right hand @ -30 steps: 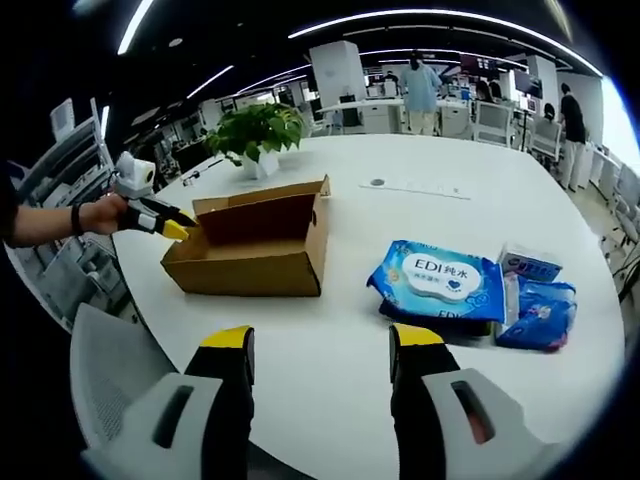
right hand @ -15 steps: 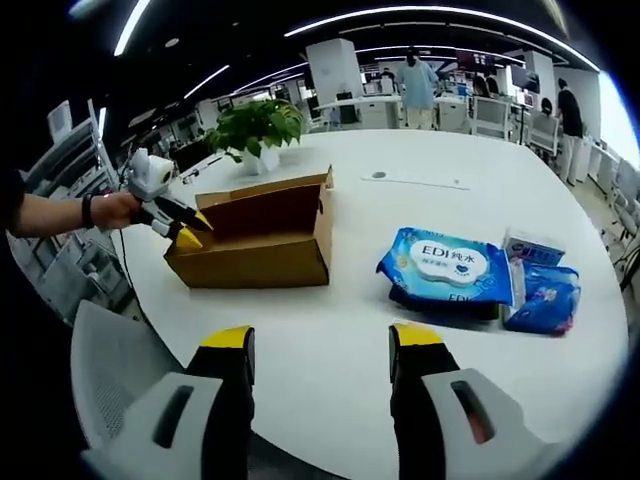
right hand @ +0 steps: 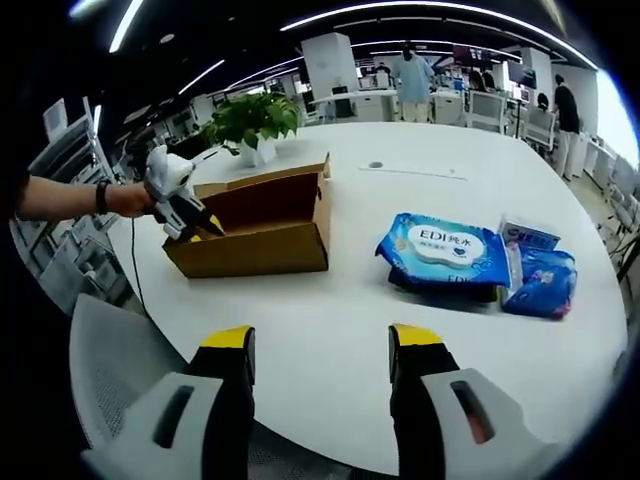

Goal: Operate the shoe box by opening the lid, removing the specified soft item, and placing it in the target area until the item is outside and the box remains undamaged.

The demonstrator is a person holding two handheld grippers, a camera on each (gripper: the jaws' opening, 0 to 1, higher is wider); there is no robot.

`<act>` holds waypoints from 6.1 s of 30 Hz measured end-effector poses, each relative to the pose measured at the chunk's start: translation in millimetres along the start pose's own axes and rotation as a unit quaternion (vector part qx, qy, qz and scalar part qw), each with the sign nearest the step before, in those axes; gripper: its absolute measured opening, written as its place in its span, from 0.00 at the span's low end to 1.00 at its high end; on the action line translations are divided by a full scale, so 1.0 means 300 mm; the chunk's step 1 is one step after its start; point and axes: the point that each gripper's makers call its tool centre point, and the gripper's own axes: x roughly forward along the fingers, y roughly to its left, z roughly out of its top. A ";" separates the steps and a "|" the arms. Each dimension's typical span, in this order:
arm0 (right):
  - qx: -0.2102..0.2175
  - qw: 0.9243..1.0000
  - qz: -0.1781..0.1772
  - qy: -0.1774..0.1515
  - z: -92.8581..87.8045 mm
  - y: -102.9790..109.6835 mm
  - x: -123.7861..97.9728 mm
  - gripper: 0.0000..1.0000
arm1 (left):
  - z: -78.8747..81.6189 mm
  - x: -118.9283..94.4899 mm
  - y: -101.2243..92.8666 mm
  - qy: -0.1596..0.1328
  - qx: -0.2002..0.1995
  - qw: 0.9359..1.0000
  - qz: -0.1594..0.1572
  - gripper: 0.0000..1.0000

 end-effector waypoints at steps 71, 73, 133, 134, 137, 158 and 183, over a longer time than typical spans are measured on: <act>0.004 1.000 0.031 0.003 -0.005 0.098 0.033 0.45 | -0.001 -0.013 -0.012 0.020 -0.042 0.999 -0.007 0.20; -0.005 0.999 0.045 0.006 -0.001 0.115 0.040 0.43 | 0.006 -0.021 -0.011 0.016 -0.040 0.999 -0.002 0.20; -0.166 0.953 0.253 -0.014 0.177 0.438 0.005 0.20 | 0.405 -0.201 -0.631 -0.073 0.262 0.935 -0.230 0.20; -0.166 0.953 0.254 -0.014 0.177 0.441 0.001 0.20 | 0.404 -0.203 -0.635 -0.073 0.263 0.934 -0.233 0.20; -0.155 0.955 0.253 -0.009 0.175 0.443 -0.005 0.19 | 0.406 -0.206 -0.642 -0.076 0.265 0.931 -0.238 0.20; -0.109 0.964 0.240 -0.021 0.167 0.436 0.003 0.18 | 0.406 -0.175 -0.608 -0.084 0.250 0.937 -0.227 0.24; -0.050 0.981 0.188 -0.022 0.112 0.279 -0.081 0.18 | 0.450 -0.277 -0.402 -0.246 0.069 0.962 -0.099 0.29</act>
